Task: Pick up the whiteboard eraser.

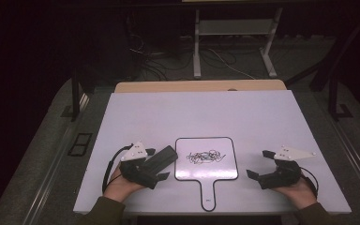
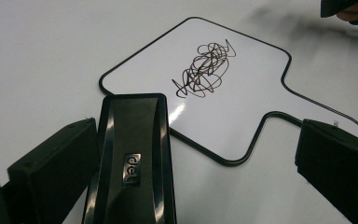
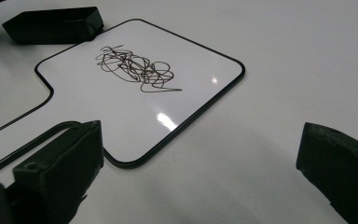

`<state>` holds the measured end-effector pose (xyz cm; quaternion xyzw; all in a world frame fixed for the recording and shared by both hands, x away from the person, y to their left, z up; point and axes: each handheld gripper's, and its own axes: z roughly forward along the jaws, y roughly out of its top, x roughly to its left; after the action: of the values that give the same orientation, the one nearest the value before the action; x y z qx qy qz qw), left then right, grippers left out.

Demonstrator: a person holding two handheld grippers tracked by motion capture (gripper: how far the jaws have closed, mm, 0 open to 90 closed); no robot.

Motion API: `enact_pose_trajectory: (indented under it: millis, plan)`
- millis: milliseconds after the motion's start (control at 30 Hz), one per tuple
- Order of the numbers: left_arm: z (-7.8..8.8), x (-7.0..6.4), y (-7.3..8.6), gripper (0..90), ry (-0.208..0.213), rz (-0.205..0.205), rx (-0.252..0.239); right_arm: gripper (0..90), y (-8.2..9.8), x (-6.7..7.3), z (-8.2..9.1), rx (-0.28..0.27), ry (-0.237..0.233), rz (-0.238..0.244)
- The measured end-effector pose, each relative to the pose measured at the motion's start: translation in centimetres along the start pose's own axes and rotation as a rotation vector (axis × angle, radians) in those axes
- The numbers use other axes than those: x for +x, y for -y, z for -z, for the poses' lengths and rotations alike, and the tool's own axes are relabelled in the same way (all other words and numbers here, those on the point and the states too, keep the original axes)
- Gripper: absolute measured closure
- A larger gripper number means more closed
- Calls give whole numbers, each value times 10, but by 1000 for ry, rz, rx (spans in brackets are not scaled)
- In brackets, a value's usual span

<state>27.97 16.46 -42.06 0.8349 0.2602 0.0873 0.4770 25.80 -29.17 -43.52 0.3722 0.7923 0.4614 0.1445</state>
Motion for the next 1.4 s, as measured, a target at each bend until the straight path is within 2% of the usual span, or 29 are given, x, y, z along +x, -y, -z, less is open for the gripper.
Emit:
enact_pose_trajectory:
  millis: [433,600,767,1267,1400]
  plan:
    - [2,2,-4,0,-7,-4,4,0,2,-1,1,4,-14,11]
    - [4,7,-8,0,-16,-13,3,0,3,1,2,5,-13,18]
    - [4,14,-10,0,-25,-6,-2,0,2,0,1,5,-15,12]
    - [-14,25,-22,0,-19,-19,30,0,2,0,1,0,-11,13]
    - [-18,26,-24,0,-38,-17,41,0,2,-1,1,-2,-9,12]
